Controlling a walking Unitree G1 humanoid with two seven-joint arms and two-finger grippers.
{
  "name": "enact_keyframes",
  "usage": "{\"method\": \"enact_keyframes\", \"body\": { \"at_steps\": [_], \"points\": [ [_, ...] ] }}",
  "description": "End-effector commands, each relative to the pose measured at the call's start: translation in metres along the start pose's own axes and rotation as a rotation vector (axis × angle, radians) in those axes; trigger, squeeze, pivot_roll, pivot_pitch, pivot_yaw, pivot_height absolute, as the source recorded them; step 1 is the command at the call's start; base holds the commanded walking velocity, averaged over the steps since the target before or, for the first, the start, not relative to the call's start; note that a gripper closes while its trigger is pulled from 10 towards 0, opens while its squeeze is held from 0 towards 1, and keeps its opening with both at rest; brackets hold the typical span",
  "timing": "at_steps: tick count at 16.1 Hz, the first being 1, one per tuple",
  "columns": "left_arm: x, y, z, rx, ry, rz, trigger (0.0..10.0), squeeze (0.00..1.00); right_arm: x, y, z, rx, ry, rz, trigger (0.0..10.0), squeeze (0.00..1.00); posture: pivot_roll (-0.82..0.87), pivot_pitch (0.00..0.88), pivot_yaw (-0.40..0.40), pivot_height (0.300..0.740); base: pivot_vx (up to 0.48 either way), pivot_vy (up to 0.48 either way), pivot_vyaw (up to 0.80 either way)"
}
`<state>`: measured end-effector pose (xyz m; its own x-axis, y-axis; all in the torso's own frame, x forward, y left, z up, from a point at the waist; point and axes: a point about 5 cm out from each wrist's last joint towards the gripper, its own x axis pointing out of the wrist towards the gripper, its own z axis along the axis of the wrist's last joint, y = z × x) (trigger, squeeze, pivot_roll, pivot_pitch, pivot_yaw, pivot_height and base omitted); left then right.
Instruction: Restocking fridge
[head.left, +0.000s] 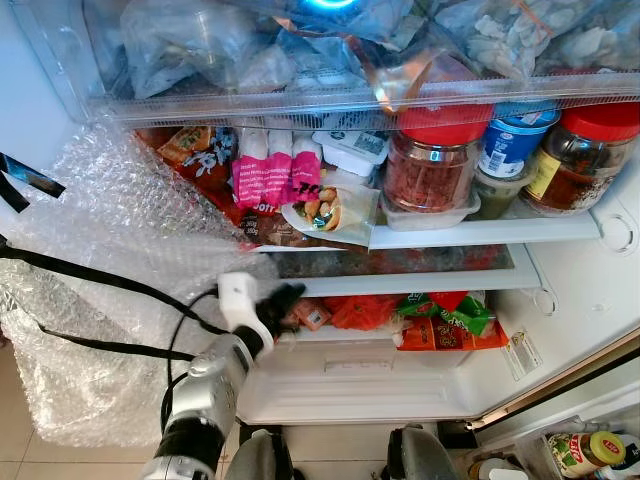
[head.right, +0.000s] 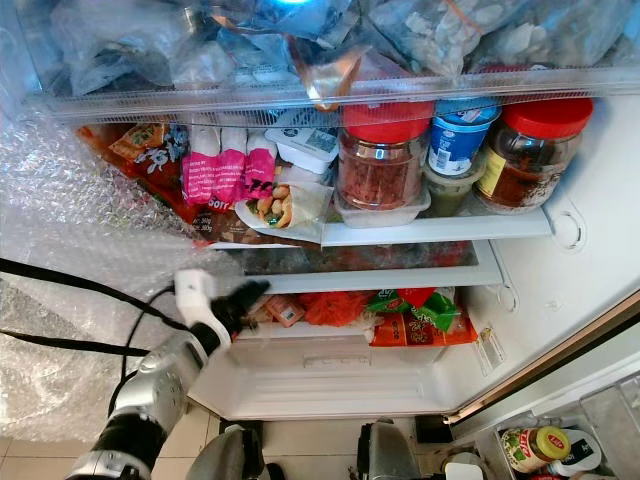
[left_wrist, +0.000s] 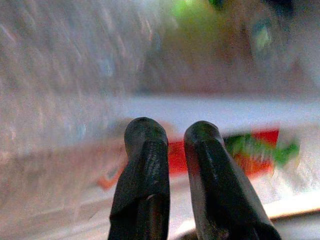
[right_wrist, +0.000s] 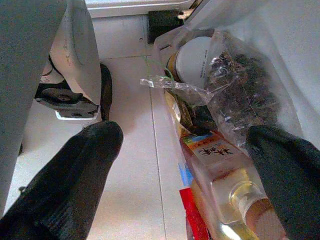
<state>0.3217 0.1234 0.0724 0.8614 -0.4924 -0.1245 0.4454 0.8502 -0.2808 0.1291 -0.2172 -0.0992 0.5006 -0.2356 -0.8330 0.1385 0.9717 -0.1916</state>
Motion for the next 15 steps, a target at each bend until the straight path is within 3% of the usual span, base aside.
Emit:
{"method": "enact_keyframes", "body": {
  "at_steps": [1, 3, 5, 9, 10, 12, 15],
  "points": [
    [-0.007, -0.004, -0.016, 0.13, 0.086, -0.049, 10.0, 0.0, -0.002, 0.017, -0.006, -0.005, 0.021, 0.051, 10.0, 0.0, -0.05, 0.156, 0.072, 0.644, 0.0, 0.0, 0.0],
    [-0.011, -0.006, -0.023, 0.22, 0.104, -0.069, 10.0, 0.0, -0.002, 0.018, -0.006, -0.006, 0.02, 0.052, 10.0, 0.0, -0.05, 0.155, 0.073, 0.644, 0.0, 0.0, 0.0],
    [-0.012, -0.008, -0.021, 0.224, 0.081, -0.079, 10.0, 0.0, -0.002, 0.017, -0.006, -0.005, 0.018, 0.051, 10.0, 0.0, -0.05, 0.155, 0.073, 0.644, 0.0, 0.0, 0.0],
    [-0.015, -0.009, -0.011, 0.327, 0.036, -0.088, 10.0, 0.0, -0.003, 0.016, -0.007, -0.009, 0.02, 0.052, 10.0, 0.0, -0.05, 0.145, 0.08, 0.644, 0.0, 0.0, 0.0],
    [-0.021, -0.007, -0.016, 0.427, 0.073, -0.071, 10.0, 0.0, -0.003, 0.018, -0.008, -0.01, 0.022, 0.054, 10.0, 0.0, -0.05, 0.141, 0.083, 0.644, 0.0, 0.0, 0.0],
    [-0.024, 0.002, -0.017, 0.427, 0.06, 0.063, 10.0, 0.0, -0.003, 0.021, -0.009, -0.01, 0.027, 0.057, 10.0, 0.0, -0.05, 0.134, 0.087, 0.644, 0.0, 0.0, 0.0],
    [-0.025, 0.003, -0.016, 0.424, 0.038, 0.096, 10.0, 0.0, -0.003, 0.021, -0.009, -0.01, 0.029, 0.058, 10.0, 0.0, -0.05, 0.134, 0.087, 0.644, 0.0, 0.0, 0.0]
  ]
}}
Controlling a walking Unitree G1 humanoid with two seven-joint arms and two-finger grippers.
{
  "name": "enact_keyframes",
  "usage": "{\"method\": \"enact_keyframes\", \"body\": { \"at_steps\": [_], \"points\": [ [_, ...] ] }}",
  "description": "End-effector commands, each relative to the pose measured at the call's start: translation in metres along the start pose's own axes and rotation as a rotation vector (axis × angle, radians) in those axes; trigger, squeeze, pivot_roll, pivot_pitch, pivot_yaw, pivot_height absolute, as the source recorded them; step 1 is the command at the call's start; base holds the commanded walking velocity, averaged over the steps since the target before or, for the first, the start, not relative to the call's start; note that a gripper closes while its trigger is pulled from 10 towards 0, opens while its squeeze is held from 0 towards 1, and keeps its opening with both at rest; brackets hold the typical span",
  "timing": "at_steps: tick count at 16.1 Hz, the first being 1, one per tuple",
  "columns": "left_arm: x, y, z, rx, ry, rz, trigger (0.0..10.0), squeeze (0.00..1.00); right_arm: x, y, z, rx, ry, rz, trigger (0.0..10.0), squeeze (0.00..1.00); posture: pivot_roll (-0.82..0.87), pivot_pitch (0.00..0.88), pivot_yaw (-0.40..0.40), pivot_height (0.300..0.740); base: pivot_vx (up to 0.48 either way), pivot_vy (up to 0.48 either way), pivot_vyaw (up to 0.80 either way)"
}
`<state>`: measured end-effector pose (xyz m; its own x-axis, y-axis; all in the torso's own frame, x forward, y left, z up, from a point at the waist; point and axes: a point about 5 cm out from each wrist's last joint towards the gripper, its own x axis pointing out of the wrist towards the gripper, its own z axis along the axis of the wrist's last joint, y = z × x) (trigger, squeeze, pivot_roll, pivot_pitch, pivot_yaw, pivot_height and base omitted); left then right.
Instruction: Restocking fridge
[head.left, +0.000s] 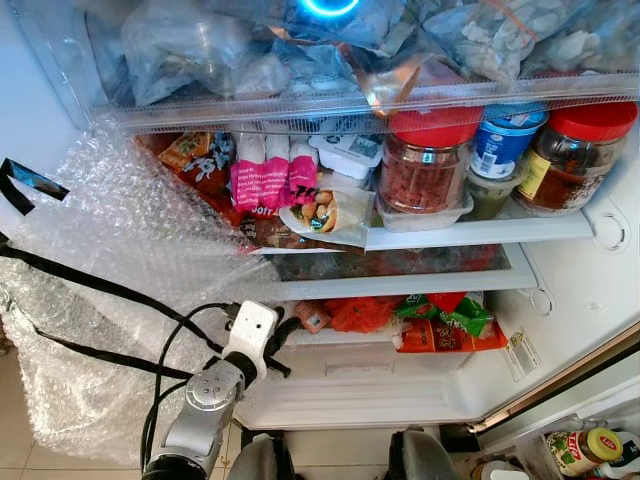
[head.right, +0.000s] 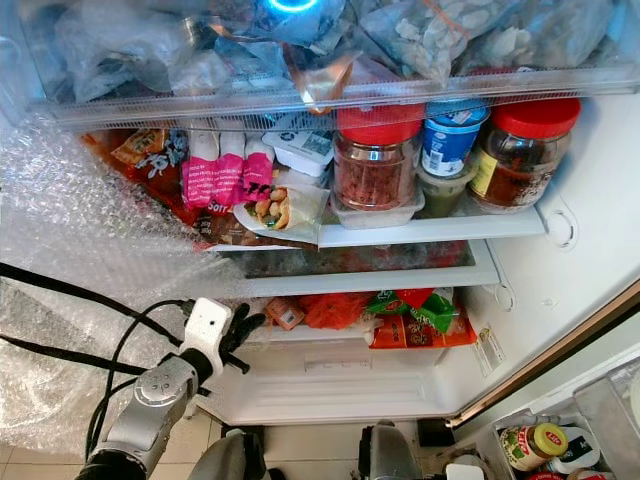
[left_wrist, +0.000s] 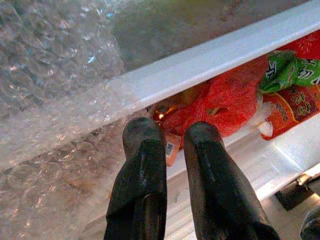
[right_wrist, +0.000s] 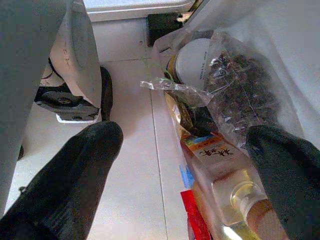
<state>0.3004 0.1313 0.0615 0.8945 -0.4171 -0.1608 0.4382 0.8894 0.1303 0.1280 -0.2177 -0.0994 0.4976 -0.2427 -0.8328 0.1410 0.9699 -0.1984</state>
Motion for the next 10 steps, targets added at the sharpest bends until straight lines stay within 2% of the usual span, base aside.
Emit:
{"method": "enact_keyframes", "body": {
  "at_steps": [1, 3, 5, 10],
  "points": [
    [-0.0039, 0.0014, -0.0028, 0.023, 0.009, 0.014, 10.0, 0.0, -0.0033, 0.0219, -0.008, -0.008, 0.026, 0.066, 10.0, 0.0, -0.05, 0.134, 0.087, 0.644, 0.0, 0.0, 0.0],
    [-0.0039, 0.0009, -0.0029, 0.026, 0.01, 0.022, 10.0, 0.0, -0.0033, 0.0219, -0.008, -0.008, 0.026, 0.065, 10.0, 0.0, -0.05, 0.134, 0.087, 0.644, 0.0, 0.0, 0.0],
    [-0.0036, -0.001, -0.0028, -0.002, -0.005, 0.079, 10.0, 0.0, -0.0041, 0.0216, -0.0109, -0.005, 0.032, 0.068, 10.0, 0.0, -0.05, 0.106, 0.098, 0.644, 0.0, 0.0, 0.0],
    [-0.0026, -0.0026, -0.0023, -0.016, -0.006, 0.069, 10.0, 0.0, -0.004, 0.021, -0.011, -0.003, 0.033, 0.065, 10.0, 0.0, -0.05, 0.121, 0.096, 0.644, 0.0, 0.0, 0.0]
  ]
}}
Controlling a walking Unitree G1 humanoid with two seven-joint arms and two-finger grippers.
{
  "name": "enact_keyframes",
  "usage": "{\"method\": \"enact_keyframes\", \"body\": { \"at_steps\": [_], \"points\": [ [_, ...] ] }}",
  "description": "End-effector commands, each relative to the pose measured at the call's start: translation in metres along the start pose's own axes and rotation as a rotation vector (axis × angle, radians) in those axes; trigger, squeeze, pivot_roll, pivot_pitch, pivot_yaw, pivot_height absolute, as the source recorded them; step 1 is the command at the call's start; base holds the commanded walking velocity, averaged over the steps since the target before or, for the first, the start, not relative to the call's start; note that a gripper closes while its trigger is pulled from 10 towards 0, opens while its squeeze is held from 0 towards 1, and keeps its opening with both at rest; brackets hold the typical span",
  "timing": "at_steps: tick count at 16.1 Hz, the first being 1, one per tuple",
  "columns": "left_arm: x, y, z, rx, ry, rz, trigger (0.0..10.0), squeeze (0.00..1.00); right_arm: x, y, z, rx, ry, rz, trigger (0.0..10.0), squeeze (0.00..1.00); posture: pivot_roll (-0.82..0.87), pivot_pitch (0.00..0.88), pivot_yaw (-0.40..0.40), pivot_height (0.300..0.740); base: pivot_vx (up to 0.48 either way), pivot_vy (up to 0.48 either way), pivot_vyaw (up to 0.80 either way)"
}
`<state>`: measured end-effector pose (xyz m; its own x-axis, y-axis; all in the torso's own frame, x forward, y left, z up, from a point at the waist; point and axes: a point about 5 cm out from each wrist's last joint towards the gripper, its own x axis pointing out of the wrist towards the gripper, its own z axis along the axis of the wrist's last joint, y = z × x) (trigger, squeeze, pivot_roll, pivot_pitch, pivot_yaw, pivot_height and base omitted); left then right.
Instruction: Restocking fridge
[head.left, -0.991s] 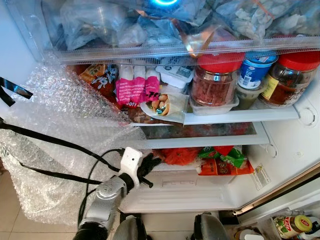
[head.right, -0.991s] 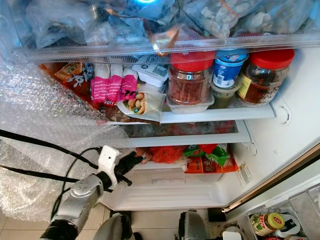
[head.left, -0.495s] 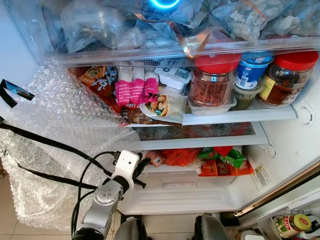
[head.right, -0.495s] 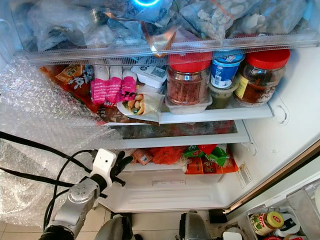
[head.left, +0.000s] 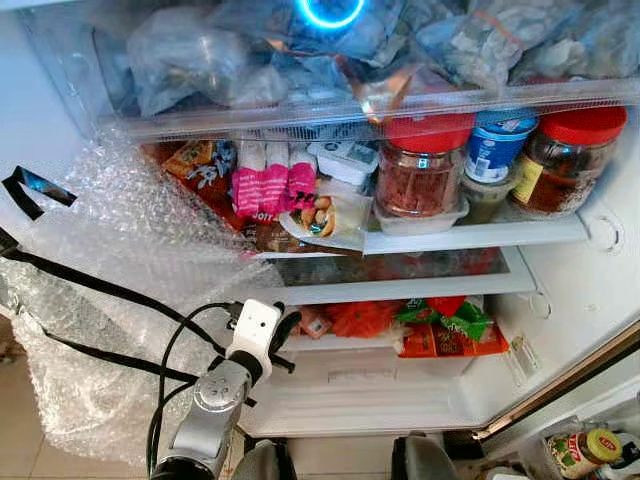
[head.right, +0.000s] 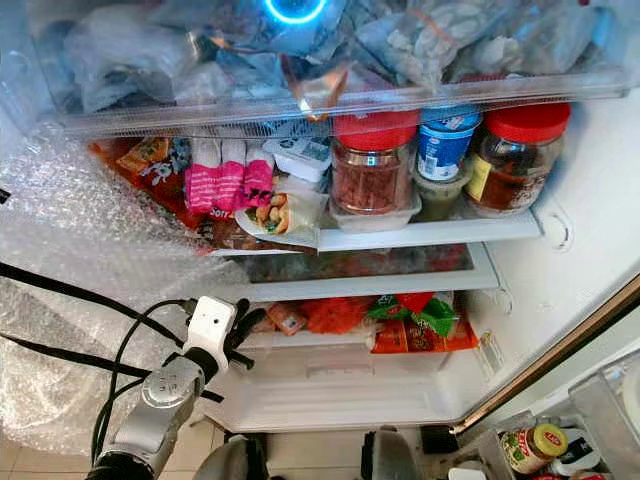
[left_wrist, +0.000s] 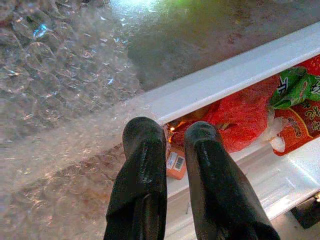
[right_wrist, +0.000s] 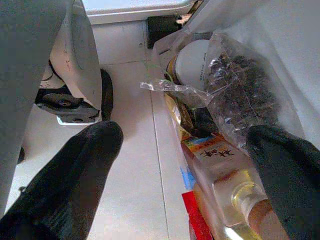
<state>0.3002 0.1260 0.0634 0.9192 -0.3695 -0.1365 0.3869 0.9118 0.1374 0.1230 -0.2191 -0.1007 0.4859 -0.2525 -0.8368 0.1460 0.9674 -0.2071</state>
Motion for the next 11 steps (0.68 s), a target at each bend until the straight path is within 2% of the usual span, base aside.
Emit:
{"method": "enact_keyframes", "body": {
  "at_steps": [1, 3, 11],
  "points": [
    [-0.004, 0.0025, -0.0047, -0.013, 0.013, 0.017, 10.0, 0.0, -0.003, 0.023, -0.0057, -0.003, 0.02, 0.075, 10.0, 0.0, -0.05, 0.126, 0.096, 0.644, 0.0, 0.0, 0.0],
    [-0.0043, 0.0038, -0.0048, -0.012, 0.015, 0.022, 10.0, 0.0, -0.0029, 0.0231, -0.0051, -0.002, 0.019, 0.074, 10.0, 0.0, -0.05, 0.135, 0.095, 0.644, 0.0, 0.0, 0.0],
    [-0.0026, 0.0021, -0.0025, -0.022, 0.008, -0.002, 10.0, 0.0, -0.0023, 0.0241, -0.0026, -0.002, 0.017, 0.072, 10.0, 0.0, -0.05, 0.149, 0.093, 0.644, -0.311, 0.0, 0.0]
  ]
}}
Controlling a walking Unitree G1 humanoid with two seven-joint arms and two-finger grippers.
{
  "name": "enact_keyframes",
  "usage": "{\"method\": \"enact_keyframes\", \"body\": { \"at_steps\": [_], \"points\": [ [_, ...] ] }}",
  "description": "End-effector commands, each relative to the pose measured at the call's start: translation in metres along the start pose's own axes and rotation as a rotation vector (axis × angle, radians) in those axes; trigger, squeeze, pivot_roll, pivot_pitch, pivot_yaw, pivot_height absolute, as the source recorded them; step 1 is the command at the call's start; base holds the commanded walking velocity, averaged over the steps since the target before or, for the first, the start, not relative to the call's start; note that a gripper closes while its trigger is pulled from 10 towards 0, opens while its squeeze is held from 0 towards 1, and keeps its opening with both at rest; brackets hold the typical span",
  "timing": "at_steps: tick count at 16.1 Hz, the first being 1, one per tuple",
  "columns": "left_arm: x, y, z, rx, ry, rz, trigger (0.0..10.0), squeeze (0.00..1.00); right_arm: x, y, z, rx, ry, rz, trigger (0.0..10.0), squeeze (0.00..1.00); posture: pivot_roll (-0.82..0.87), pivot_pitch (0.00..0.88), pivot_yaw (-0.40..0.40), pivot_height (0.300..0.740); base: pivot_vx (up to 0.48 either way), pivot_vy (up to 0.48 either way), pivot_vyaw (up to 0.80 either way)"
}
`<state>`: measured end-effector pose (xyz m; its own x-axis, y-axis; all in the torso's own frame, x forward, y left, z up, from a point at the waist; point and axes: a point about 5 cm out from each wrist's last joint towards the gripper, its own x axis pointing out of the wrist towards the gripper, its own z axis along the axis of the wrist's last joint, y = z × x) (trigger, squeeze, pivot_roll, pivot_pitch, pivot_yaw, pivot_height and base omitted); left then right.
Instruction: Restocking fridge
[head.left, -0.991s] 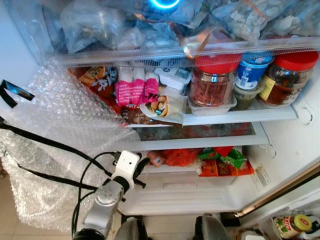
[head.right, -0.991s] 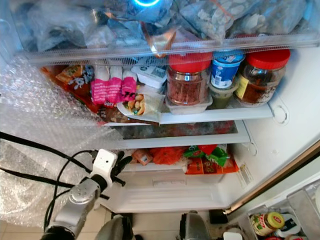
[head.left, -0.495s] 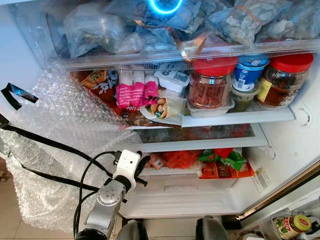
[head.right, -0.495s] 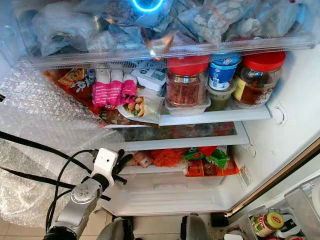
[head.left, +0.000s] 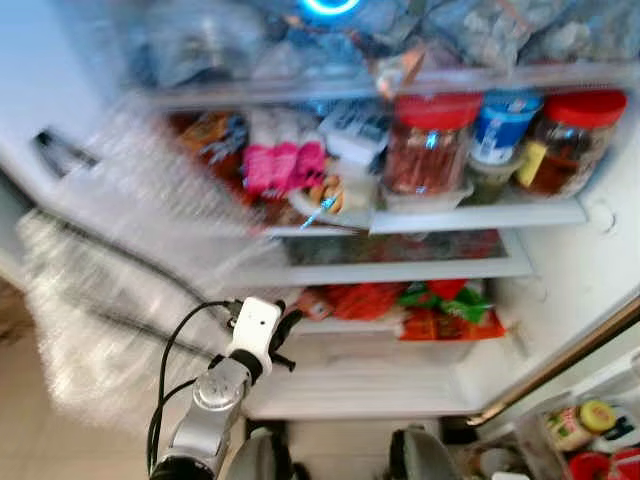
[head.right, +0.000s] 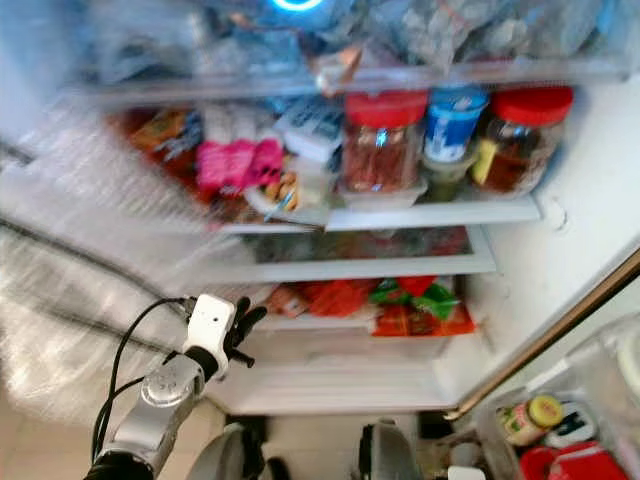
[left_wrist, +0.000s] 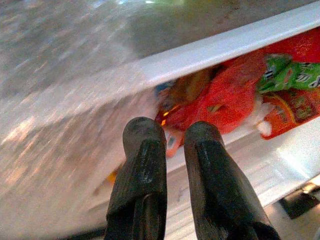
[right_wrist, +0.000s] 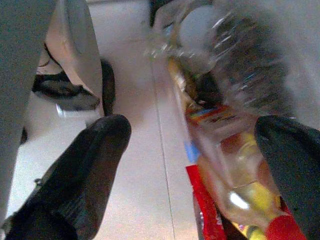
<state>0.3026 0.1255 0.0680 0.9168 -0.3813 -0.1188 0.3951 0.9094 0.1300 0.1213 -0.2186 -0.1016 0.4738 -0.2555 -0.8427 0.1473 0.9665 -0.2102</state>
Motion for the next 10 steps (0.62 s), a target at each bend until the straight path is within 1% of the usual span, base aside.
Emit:
{"method": "enact_keyframes", "body": {
  "at_steps": [1, 5, 8, 9, 10],
  "points": [
    [-0.004, 0.001, -0.007, -0.017, 0.026, 0.008, 10.0, 0.0, -0.002, 0.024, 0.0, -0.002, 0.003, 0.076, 10.0, 0.0, -0.05, 0.149, 0.093, 0.644, -0.349, 0.0, 0.0],
    [-0.004, 0.001, -0.007, -0.015, 0.025, 0.006, 10.0, 0.0, -0.001, 0.026, 0.004, -0.002, -0.003, 0.076, 10.0, 0.0, -0.05, 0.147, 0.092, 0.644, -0.349, 0.0, 0.0],
    [-0.006, 0.005, -0.011, -0.029, 0.042, 0.032, 10.0, 0.0, -0.001, 0.024, 0.003, -0.003, -0.003, 0.074, 10.0, 0.0, -0.05, 0.148, 0.092, 0.644, -0.335, 0.0, 0.0],
    [-0.008, 0.007, -0.015, -0.041, 0.054, 0.048, 10.0, 0.0, -0.001, 0.023, 0.003, -0.003, -0.002, 0.073, 10.0, 0.0, -0.05, 0.148, 0.092, 0.644, 0.0, 0.0, 0.0],
    [-0.013, 0.014, -0.031, -0.023, 0.138, 0.093, 10.0, 0.0, -0.001, 0.023, 0.002, -0.004, -0.002, 0.073, 10.0, 0.0, -0.04, 0.148, 0.092, 0.644, 0.0, 0.0, 0.0]
  ]
}}
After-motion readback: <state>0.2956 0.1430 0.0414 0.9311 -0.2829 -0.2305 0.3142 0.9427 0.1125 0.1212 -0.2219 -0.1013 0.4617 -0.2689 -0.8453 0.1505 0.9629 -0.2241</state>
